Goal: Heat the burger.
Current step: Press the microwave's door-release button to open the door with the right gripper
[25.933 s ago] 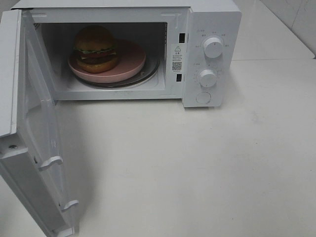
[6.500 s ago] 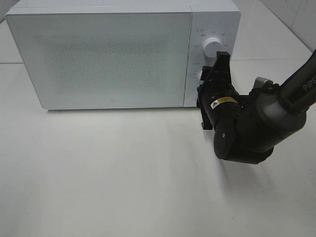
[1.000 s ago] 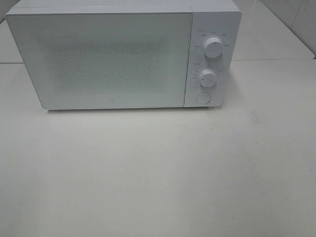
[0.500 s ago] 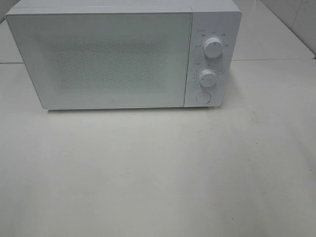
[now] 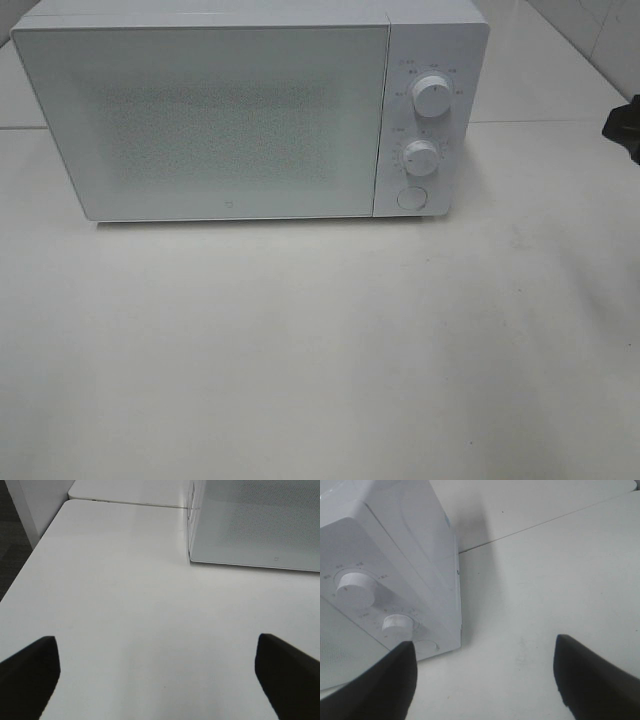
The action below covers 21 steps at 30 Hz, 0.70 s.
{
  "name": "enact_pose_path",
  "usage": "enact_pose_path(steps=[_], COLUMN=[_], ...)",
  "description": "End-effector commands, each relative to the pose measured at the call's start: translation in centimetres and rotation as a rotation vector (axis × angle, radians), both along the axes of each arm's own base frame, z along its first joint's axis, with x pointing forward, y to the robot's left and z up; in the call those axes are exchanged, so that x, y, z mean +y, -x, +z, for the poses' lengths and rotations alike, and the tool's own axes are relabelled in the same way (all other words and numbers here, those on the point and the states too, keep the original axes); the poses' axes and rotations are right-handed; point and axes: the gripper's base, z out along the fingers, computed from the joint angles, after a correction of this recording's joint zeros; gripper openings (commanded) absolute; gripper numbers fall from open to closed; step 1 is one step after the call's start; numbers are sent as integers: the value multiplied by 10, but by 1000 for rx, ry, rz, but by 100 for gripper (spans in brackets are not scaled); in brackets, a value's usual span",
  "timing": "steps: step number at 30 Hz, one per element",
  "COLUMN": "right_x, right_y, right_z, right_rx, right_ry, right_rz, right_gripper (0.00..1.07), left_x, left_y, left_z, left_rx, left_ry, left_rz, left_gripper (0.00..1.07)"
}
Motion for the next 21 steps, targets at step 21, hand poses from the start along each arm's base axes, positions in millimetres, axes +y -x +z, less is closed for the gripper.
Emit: enact_pose_path(steps=[21], right_x=[26], right_y=[-9], right_z=[-70], right_rx=[-130], right_ry=[-635], right_rz=[-266], right_gripper=[73], left_x=[-1], left_y=[2], left_z=[-1], left_rx=[-15], left_ry=[5], left_rz=[-7], left_gripper=[98])
